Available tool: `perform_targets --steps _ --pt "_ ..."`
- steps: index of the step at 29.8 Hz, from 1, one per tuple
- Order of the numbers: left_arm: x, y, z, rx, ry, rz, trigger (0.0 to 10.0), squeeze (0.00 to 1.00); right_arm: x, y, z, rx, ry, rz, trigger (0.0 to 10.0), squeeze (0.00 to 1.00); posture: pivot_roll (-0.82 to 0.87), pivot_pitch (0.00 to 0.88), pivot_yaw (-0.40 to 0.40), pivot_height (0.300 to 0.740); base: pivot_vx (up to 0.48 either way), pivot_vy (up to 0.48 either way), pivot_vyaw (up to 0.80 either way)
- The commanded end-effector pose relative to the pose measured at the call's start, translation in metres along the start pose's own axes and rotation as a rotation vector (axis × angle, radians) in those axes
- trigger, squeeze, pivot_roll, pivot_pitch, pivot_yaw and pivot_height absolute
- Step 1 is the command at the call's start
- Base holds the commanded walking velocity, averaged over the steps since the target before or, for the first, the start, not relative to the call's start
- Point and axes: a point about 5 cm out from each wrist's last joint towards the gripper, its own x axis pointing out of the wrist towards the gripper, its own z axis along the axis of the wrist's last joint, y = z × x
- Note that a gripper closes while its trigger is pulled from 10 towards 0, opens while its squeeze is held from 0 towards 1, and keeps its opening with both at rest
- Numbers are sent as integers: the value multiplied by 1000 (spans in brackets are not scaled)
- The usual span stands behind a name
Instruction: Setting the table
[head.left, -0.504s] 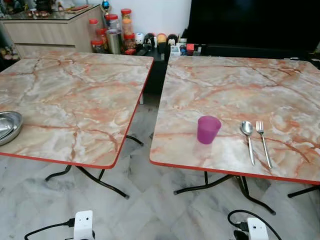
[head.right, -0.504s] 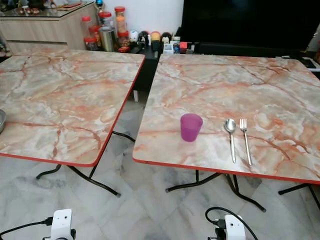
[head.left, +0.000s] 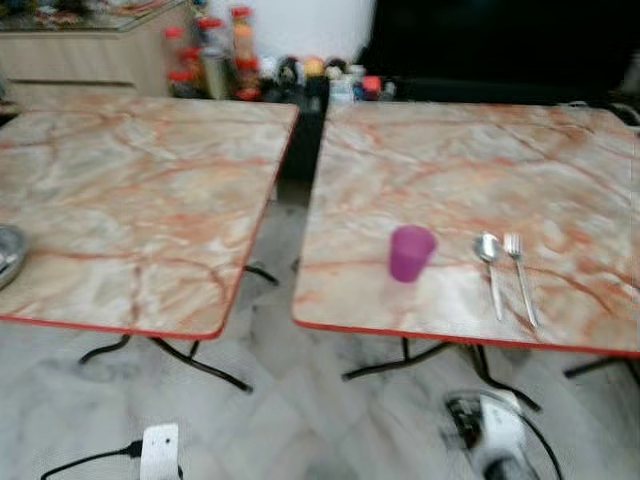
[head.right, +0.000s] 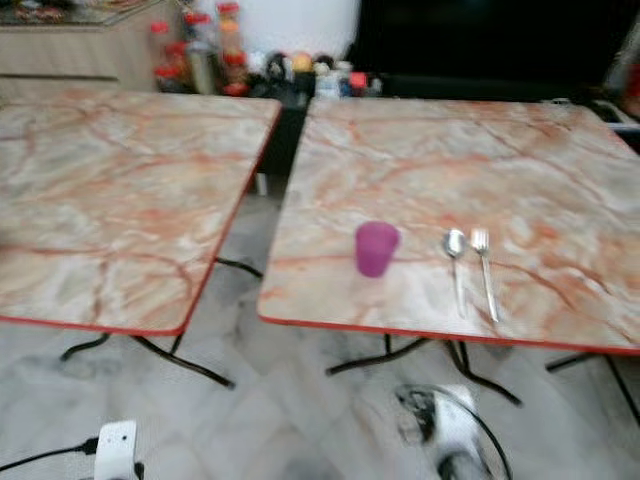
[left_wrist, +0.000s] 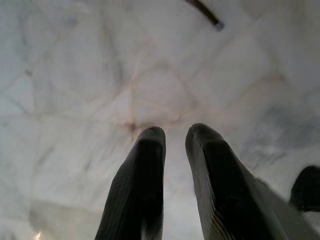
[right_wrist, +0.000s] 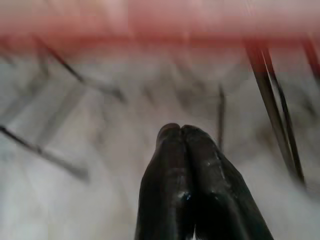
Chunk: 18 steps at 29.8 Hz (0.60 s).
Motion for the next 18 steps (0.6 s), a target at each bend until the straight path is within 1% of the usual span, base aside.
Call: perform_targets --steps 1,4,7,10,11,15,18 --pt "-1 7 -6 -8 20 21 10000 0 -8 -2 -5 11 19 -3 10000 0 -50 28 -22 740 0 0 0" --pt "-1 5 -6 -9 21 18 10000 0 -9 -2 -16 25 50 -23 10000 0 -55 28 -24 740 0 0 0" --pt "-1 2 -6 -12 21 12 10000 0 -9 -2 -19 35 77 -37 10000 0 -47 25 -28 740 0 0 0" --pt "-1 1 -5 -13 19 8 10000 0 -13 1 -13 42 73 -42 10000 0 -42 25 -32 740 0 0 0" --pt "-1 1 -6 -12 18 9 10000 0 -20 0 -9 47 52 -65 10000 0 -47 26 -31 740 0 0 0" --pt "-1 2 -6 -10 20 10 10000 0 -30 -7 -1 37 11 -103 10000 0 -48 29 -27 740 0 0 0" --pt "-1 3 -7 -8 20 11 10000 0 -35 -12 17 29 -58 -128 10000 0 -49 30 -24 740 0 0 0"
